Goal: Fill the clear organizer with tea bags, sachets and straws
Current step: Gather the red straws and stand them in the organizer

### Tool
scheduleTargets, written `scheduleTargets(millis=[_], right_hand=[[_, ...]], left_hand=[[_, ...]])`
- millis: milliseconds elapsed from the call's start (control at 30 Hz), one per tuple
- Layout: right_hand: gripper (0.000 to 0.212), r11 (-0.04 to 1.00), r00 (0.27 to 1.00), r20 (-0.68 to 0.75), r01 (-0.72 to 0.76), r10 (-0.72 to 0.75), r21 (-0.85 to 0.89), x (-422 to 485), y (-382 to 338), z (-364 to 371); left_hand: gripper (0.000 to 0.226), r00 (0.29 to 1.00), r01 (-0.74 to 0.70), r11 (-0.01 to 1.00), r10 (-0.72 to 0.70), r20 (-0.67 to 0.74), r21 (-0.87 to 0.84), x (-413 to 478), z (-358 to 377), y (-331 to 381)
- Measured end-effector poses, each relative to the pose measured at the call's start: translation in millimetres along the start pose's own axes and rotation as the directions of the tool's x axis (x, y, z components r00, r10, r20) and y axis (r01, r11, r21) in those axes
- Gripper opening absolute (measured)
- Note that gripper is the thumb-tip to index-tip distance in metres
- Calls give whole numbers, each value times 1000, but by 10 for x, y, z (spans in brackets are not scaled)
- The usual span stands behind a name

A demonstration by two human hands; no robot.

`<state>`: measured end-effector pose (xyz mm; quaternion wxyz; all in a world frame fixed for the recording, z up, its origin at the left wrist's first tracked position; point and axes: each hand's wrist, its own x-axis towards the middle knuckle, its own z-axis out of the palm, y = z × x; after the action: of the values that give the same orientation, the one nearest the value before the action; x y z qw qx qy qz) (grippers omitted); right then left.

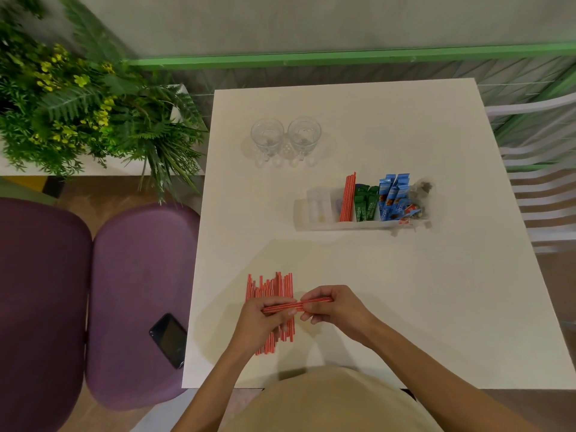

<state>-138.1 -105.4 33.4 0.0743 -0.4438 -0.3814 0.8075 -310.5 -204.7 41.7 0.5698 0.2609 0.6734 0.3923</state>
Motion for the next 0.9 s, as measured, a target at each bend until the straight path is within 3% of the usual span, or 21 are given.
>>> scheduleTargets(millis=[167,733,900], right_hand=[[25,999,999,12,38,-38,10,-69,-31,-43],[19,995,1000,-13,-12,13,97,-65,-88,-58],[18,1000,999,-35,4,-3,31,-60,-144,-142]], left_hand=[[17,1000,10,999,-10,-8,-37,20,-28,16],[11,1000,2,996,-3,-13,-92,52,26,51],[10,1000,5,996,-7,-21,-94,96,113,62]])
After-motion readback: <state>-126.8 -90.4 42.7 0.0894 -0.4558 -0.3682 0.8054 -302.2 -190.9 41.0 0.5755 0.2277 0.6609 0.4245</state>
